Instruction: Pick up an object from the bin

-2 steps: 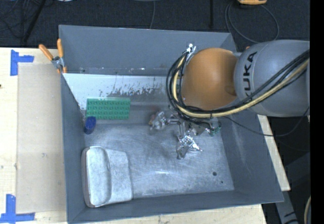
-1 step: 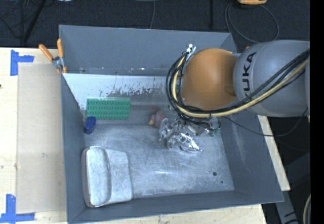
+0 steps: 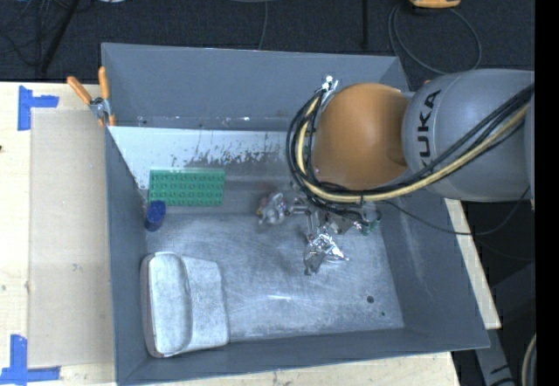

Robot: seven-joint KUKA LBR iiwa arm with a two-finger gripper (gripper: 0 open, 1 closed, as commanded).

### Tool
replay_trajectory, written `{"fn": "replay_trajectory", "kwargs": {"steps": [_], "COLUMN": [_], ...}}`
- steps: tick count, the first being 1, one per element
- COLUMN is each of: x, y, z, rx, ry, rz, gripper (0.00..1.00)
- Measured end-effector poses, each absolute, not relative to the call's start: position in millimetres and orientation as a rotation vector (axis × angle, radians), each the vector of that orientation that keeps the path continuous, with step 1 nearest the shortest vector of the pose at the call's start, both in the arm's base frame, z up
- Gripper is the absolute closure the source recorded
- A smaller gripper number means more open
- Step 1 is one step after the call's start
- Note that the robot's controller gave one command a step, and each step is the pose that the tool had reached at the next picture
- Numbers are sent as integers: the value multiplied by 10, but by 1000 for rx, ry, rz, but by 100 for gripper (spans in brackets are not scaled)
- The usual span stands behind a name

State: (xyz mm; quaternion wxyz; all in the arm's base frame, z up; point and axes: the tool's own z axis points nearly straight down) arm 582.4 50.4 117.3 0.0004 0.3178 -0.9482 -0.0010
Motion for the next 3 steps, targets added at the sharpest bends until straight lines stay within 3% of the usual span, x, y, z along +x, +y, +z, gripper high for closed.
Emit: {"fn": "replay_trajectory", "kwargs": {"steps": [1, 2, 3], "x": [6033, 5997, 5941], "y": [-150, -776, -410], "z": [870, 725, 728], "rx": [788, 879, 1061], "ry": [-3041, -3023, -2962], "rz": [2, -2, 5], "gripper": [0, 0, 0]}}
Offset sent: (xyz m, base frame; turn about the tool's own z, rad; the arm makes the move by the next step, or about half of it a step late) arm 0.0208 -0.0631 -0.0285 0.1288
